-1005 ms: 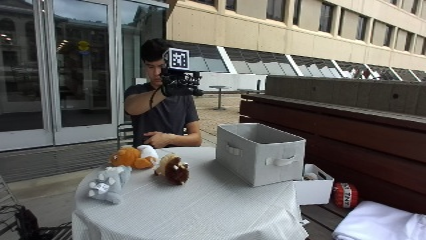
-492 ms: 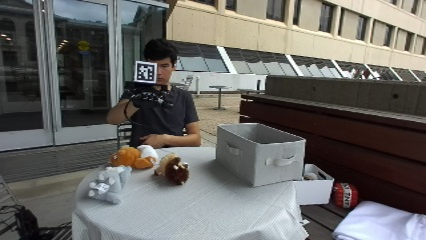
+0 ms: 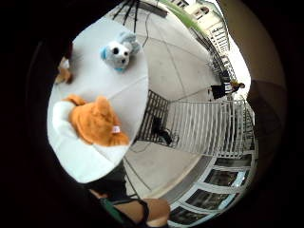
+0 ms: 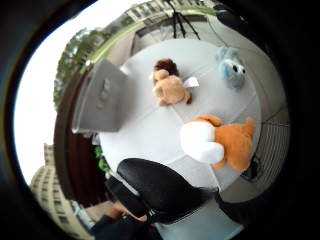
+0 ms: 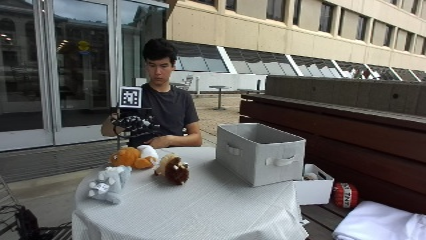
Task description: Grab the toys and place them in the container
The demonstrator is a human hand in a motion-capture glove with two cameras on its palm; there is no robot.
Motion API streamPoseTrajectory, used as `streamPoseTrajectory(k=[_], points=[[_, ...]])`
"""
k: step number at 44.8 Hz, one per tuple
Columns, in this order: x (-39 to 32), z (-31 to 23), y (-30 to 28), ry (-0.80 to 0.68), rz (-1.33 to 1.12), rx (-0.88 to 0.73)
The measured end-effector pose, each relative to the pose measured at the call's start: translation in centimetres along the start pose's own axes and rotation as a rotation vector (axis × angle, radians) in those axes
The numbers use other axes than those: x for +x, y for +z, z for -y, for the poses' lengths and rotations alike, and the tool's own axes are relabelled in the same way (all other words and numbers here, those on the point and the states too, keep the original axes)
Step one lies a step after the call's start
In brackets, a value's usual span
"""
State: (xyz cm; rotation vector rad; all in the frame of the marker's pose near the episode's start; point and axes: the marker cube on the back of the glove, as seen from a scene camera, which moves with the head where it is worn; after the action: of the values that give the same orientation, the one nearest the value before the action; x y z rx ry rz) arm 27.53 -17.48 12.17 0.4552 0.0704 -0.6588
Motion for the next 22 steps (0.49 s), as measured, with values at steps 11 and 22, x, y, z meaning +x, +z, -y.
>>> streamPoseTrajectory(k=[11,22], points=[[1.2,-0.7,6.3,-0.114,0.038,-0.006],[0.7,-3.7,9.7,-0.025,0.049,-0.194]])
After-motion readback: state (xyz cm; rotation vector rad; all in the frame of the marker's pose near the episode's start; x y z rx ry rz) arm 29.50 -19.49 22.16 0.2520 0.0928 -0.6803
